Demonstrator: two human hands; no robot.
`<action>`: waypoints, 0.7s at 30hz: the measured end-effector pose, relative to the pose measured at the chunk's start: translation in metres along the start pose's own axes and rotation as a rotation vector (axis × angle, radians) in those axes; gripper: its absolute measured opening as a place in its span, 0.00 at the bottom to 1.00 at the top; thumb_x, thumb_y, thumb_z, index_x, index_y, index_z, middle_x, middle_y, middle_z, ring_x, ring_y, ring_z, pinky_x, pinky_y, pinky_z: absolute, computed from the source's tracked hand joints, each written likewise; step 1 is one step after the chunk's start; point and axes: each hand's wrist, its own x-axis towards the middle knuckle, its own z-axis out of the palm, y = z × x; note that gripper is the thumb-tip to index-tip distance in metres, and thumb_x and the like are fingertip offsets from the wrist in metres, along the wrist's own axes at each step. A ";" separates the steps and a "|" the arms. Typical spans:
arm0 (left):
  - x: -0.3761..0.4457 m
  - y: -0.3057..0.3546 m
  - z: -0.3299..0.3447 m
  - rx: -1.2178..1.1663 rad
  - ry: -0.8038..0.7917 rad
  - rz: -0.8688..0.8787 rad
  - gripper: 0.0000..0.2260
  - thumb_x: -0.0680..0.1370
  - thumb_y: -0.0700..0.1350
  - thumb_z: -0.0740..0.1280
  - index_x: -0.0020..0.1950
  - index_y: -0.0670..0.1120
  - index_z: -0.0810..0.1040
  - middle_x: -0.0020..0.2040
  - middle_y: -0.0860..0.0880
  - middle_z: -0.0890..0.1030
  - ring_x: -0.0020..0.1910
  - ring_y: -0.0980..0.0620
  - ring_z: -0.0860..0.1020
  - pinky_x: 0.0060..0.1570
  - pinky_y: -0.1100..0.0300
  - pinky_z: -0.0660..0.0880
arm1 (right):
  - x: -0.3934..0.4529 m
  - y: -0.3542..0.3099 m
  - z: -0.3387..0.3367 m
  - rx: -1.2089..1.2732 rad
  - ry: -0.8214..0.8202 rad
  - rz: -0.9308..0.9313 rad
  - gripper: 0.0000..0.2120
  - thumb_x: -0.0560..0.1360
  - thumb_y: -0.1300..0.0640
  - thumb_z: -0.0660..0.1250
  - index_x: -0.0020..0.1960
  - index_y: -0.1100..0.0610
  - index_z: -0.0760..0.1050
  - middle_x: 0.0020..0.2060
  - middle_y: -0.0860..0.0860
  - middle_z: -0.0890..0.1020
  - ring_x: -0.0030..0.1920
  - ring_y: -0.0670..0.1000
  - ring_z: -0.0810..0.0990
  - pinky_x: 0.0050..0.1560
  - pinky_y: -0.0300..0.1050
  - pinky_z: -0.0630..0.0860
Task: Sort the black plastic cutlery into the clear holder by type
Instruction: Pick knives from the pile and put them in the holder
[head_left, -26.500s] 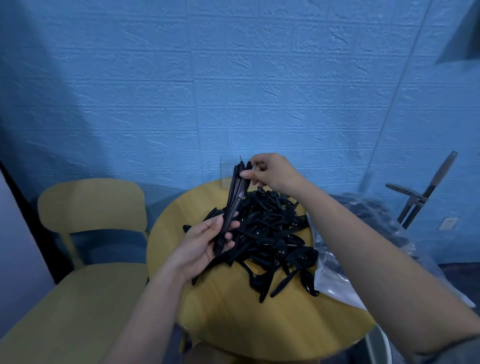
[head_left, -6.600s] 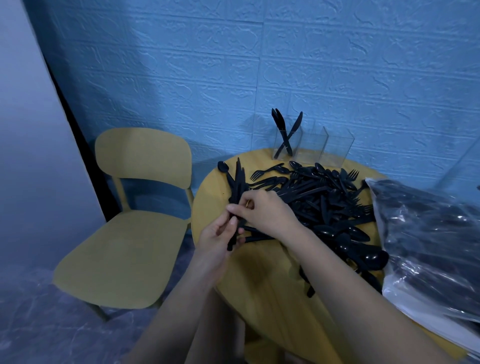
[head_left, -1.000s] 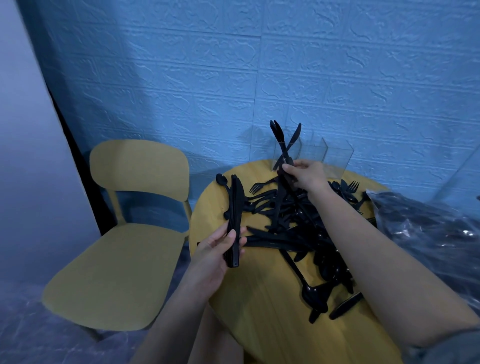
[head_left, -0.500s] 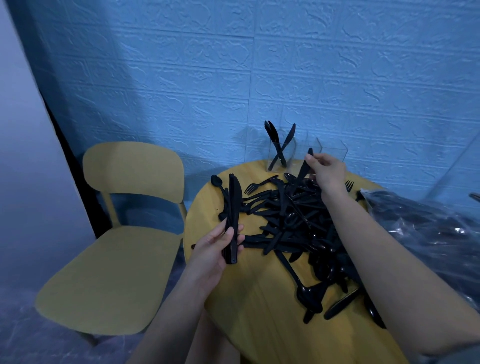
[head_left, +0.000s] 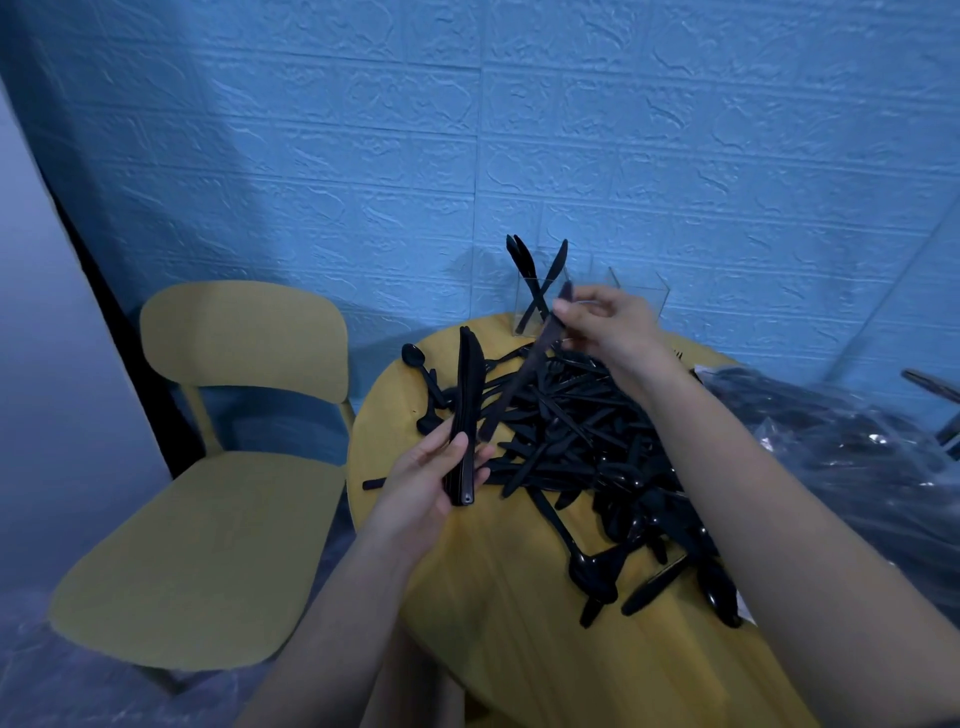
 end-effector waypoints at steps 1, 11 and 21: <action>0.000 0.000 0.001 0.003 -0.010 -0.005 0.13 0.79 0.37 0.61 0.62 0.44 0.75 0.49 0.47 0.85 0.47 0.52 0.83 0.45 0.60 0.80 | -0.003 0.002 0.004 -0.028 -0.064 0.025 0.04 0.73 0.62 0.70 0.46 0.59 0.76 0.38 0.54 0.82 0.38 0.51 0.80 0.42 0.41 0.78; -0.005 -0.003 0.008 0.015 -0.142 -0.060 0.13 0.78 0.37 0.62 0.61 0.43 0.76 0.47 0.49 0.84 0.42 0.56 0.82 0.41 0.62 0.79 | -0.005 0.027 0.028 -0.531 -0.271 -0.052 0.09 0.70 0.53 0.74 0.45 0.56 0.77 0.36 0.49 0.81 0.37 0.47 0.82 0.47 0.48 0.80; 0.004 -0.001 -0.005 0.000 -0.061 -0.035 0.12 0.77 0.36 0.63 0.60 0.43 0.77 0.43 0.50 0.84 0.39 0.56 0.81 0.39 0.62 0.79 | 0.044 0.044 -0.020 -0.862 0.031 0.202 0.13 0.76 0.53 0.68 0.51 0.63 0.80 0.42 0.55 0.79 0.45 0.52 0.77 0.47 0.49 0.73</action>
